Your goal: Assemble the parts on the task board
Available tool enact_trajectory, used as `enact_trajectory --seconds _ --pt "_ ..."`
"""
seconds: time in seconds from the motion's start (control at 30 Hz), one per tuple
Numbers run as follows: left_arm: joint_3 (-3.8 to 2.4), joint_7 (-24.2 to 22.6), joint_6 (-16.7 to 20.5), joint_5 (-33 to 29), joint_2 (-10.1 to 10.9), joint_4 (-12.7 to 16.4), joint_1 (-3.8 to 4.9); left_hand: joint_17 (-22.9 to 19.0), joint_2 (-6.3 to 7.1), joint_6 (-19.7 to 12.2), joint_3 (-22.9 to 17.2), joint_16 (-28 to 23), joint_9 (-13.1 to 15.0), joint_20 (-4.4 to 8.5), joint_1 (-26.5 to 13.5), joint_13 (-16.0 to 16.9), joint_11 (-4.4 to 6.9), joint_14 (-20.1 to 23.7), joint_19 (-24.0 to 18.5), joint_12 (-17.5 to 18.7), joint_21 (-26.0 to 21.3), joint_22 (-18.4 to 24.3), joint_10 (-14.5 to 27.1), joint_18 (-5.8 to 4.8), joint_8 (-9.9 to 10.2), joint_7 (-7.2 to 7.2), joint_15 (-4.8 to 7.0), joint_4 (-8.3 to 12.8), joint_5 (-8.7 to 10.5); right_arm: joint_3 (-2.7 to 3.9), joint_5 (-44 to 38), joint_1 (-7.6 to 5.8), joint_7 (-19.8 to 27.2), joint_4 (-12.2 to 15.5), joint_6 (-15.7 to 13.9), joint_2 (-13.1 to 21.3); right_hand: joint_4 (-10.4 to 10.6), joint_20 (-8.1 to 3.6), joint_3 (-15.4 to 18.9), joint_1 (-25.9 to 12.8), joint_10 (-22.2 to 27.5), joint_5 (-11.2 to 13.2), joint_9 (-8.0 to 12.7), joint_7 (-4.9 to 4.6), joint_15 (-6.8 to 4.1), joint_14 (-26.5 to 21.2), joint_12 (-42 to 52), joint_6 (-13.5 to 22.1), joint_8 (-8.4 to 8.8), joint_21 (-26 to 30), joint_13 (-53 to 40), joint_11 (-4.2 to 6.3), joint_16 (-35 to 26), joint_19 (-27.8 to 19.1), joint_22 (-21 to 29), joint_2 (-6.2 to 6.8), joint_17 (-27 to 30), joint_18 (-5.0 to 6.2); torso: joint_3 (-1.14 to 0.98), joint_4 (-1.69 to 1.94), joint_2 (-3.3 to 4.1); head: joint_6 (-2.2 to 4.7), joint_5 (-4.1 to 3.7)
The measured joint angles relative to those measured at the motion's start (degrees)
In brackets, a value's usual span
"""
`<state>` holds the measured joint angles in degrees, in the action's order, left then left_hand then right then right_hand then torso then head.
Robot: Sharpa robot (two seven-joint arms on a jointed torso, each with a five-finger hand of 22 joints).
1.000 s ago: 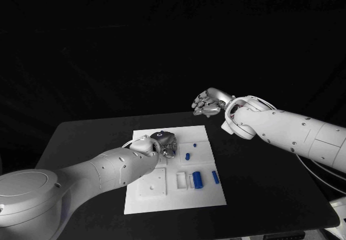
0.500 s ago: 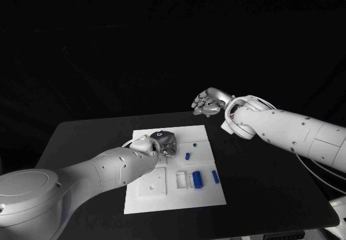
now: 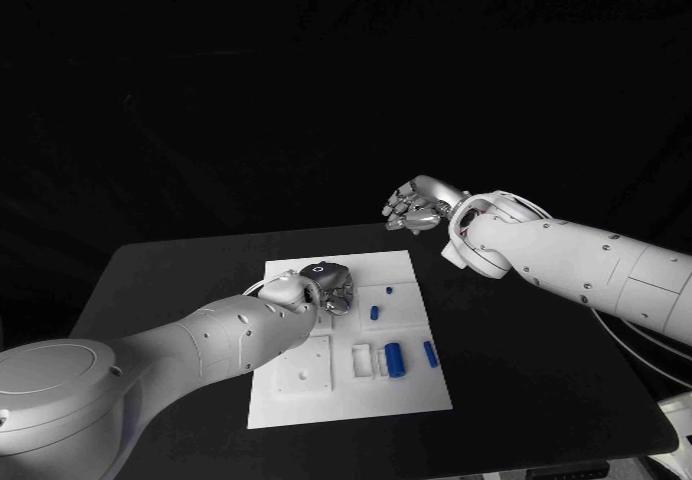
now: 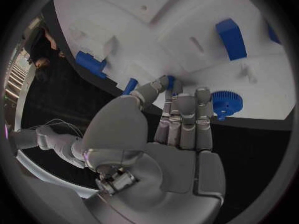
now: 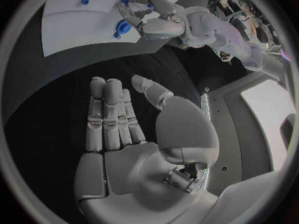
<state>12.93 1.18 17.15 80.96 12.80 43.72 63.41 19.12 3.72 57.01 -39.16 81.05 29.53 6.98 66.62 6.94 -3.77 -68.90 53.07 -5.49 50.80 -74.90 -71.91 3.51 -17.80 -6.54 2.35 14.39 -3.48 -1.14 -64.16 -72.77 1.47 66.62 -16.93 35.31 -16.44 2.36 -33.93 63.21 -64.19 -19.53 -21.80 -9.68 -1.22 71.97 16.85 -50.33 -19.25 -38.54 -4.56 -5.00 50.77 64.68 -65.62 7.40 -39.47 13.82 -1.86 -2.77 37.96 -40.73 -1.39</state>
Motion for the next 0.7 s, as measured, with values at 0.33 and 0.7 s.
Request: enact_trajectory --seconds 0.33,0.7 --pt "-0.03 -0.30 1.14 -0.29 1.49 1.66 -0.21 0.05 -0.03 0.47 -0.35 0.21 -0.02 0.38 0.12 0.02 0.01 -0.51 0.41 -0.22 0.63 -0.05 -0.55 -0.02 -0.28 0.13 0.51 0.31 0.02 0.00 0.00 0.00 0.00 -0.10 0.00 0.07 -0.16 0.01 -0.16 0.00 0.00 0.00 0.00 0.03 0.00 0.00 0.00 -0.03 0.00 0.00 0.00 0.00 0.00 0.00 -0.01 0.00 -0.05 0.00 0.00 0.05 -0.04 0.21 0.02" --pt "-4.23 -0.67 1.53 -2.38 4.33 6.49 0.59 0.07 -0.02 0.50 -0.65 0.21 -0.08 0.48 0.12 0.10 0.20 -0.53 0.70 -0.22 0.66 -0.04 -0.77 -0.14 -0.32 0.10 0.52 0.32 0.23 0.00 0.01 0.00 0.00 -0.61 -0.01 0.28 -0.16 0.02 -0.16 0.00 0.01 0.00 0.00 -0.11 0.00 0.00 0.00 0.11 0.00 0.00 0.00 -0.01 0.00 0.04 -0.01 0.00 -0.04 0.00 0.07 0.23 -0.12 0.60 0.12"
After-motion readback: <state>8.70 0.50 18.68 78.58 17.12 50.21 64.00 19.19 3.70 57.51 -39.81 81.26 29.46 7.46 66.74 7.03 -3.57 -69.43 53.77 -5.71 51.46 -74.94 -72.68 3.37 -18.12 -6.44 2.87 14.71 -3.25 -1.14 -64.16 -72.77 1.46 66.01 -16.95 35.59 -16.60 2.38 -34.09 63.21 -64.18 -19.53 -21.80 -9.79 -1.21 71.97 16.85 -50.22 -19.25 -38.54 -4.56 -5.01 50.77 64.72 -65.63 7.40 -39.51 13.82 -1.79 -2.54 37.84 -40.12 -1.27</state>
